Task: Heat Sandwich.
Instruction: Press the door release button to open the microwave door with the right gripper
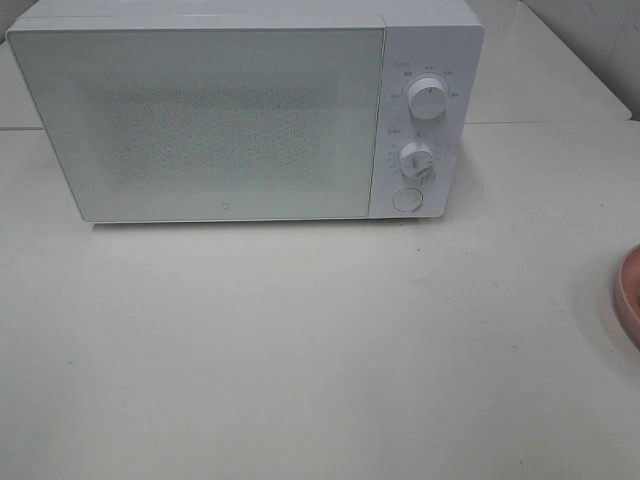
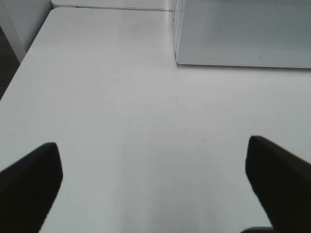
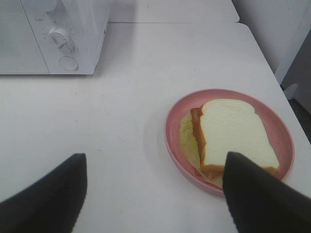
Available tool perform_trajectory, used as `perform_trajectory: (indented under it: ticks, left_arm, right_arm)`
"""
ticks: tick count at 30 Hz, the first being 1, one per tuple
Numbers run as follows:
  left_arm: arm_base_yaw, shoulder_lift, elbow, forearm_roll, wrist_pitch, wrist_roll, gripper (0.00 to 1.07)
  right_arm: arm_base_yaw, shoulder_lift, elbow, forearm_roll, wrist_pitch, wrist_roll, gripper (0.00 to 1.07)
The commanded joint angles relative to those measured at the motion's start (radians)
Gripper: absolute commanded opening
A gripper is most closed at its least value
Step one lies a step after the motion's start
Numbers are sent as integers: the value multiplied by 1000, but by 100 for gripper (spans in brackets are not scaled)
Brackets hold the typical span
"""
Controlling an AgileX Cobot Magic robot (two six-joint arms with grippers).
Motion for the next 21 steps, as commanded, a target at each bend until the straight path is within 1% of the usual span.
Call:
perform_trajectory:
  ticks: [1,16,21]
  left_arm:
    - [0,-26,0,-4,-10,-6,98]
    - [0,-26,0,-4,-10,-6,98]
    - [0,-26,0,-4,-10,-6,98]
  right_arm:
    - [-6,-26,2,2,-4,-11,75]
    - [-6,-26,2,2,-6,-11,75]
    - [-6,-26,-19,5,-45,-9,75]
